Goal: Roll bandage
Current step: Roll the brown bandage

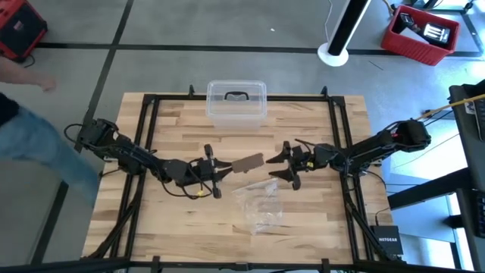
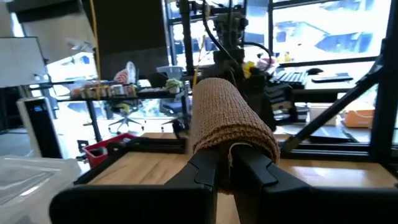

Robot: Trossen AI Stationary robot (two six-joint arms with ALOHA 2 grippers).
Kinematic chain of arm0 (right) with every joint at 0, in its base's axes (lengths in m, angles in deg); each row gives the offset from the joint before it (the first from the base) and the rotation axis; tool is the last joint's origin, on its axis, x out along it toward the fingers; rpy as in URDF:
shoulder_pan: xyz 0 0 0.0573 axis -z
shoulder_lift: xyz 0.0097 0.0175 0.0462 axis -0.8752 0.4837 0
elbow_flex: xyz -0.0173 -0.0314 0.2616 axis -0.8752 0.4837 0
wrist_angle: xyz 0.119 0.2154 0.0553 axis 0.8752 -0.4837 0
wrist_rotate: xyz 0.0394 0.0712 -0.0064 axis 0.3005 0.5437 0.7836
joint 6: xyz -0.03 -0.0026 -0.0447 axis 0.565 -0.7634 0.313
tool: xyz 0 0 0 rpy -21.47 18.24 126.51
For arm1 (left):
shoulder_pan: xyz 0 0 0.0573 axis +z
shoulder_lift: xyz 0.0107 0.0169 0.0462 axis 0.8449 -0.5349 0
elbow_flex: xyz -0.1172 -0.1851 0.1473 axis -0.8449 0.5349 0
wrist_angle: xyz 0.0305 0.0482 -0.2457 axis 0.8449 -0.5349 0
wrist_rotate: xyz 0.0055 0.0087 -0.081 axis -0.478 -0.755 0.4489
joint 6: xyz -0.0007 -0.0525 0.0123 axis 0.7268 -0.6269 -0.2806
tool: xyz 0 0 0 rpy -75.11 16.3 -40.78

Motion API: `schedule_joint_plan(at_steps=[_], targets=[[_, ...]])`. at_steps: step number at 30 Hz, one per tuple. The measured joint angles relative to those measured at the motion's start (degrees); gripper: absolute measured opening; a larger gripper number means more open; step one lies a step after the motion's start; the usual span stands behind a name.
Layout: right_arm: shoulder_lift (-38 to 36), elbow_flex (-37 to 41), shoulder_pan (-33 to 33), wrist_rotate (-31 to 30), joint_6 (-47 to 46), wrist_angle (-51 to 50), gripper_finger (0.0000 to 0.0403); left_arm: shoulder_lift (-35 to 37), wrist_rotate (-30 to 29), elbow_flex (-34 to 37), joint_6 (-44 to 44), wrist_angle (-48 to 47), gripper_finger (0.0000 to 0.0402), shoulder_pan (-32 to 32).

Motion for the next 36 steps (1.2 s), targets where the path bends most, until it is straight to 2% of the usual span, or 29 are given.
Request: schedule_joint_plan(at_steps=[7,10,18,23,30,36], targets=[[-0.1,-3.5,0.0,-6.6,13.5,-5.5,0.0227,0.0,1.8,0.0,-1.8,-0.7,0.0019,-0.3],[-0.1,-3.7,0.0,-8.1,16.1,-7.8,0.0227,0.0,1.8,0.0,-2.1,-0.4,0.0019,-0.5],[3.5,-4.0,0.0,-6.0,16.5,-6.8,0.0227,0.0,1.9,0.0,-2.3,0.3,0.0019,-0.5],[7.1,-3.9,0.0,-1.5,16.6,-1.2,0.0224,0.0,2.3,0.0,-2.3,1.7,0.0019,-0.5],[12.1,-5.6,0.0,-0.8,17.8,2.2,0.0175,0.0,2.4,0.0,-2.2,1.5,0.0019,-0.5],[16.1,-9.7,0.0,5.8,18.0,0.1,0.0112,0.0,2.4,0.0,-1.9,1.4,0.0019,-0.5]])
